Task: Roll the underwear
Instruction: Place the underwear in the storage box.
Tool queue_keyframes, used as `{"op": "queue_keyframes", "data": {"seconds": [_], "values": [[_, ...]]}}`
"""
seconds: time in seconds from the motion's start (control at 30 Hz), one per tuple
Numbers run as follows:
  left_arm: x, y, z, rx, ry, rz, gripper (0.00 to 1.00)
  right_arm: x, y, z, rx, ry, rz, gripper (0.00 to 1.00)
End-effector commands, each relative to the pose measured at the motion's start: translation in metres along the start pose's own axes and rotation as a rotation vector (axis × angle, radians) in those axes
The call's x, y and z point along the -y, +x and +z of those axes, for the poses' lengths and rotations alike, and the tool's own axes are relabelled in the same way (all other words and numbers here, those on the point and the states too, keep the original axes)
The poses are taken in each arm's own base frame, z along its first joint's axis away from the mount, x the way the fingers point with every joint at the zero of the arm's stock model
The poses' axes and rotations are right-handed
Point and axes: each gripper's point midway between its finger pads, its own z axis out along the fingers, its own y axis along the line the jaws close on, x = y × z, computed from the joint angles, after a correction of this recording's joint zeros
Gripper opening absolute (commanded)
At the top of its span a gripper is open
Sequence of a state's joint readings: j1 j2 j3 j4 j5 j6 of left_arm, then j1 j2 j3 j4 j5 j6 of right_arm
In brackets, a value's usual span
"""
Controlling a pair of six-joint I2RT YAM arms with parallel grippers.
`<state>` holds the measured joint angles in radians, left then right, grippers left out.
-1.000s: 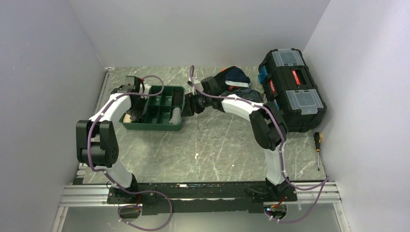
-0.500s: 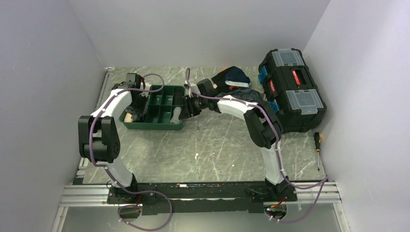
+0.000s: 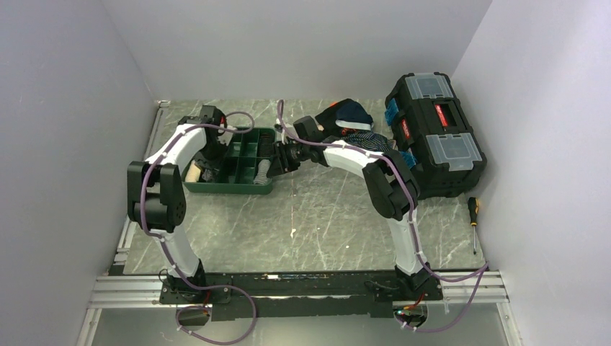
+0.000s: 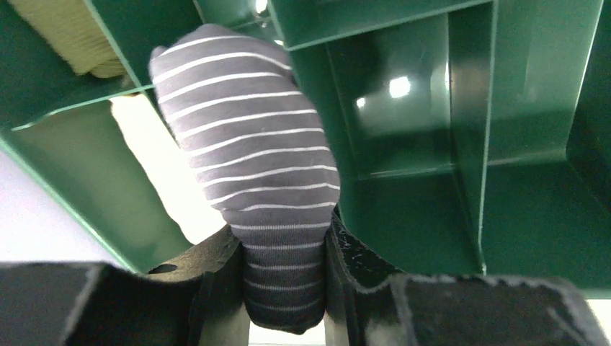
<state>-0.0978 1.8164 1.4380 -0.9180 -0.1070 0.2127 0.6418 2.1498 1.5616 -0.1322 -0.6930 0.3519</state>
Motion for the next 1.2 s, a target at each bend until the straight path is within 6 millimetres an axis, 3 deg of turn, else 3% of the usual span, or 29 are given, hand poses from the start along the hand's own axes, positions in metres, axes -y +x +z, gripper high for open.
{"op": "queue_keyframes", "data": {"seconds": [0.0,0.27,0.67,0.8,1.0,1.17], "values": [[0.039,0.0,-0.001,-0.037,0.133,0.024,0.0,-0.004,-0.009,0.014,0.018,-0.032,-0.05,0.31],[0.045,0.002,0.008,-0.03,0.152,-0.012,0.0,-0.005,-0.007,0.014,0.017,-0.04,-0.051,0.3],[0.037,0.024,0.03,-0.014,0.202,-0.1,0.0,-0.006,-0.008,0.01,0.019,-0.027,-0.072,0.3],[0.044,0.028,0.036,-0.024,0.252,-0.096,0.0,-0.005,-0.007,0.009,0.018,-0.02,-0.079,0.3],[0.046,0.03,0.04,-0.036,0.282,-0.125,0.24,-0.006,-0.008,0.008,0.021,-0.017,-0.089,0.3],[0.038,0.021,0.029,-0.001,0.283,-0.135,0.34,-0.007,-0.009,0.006,0.023,-0.017,-0.098,0.31]]}}
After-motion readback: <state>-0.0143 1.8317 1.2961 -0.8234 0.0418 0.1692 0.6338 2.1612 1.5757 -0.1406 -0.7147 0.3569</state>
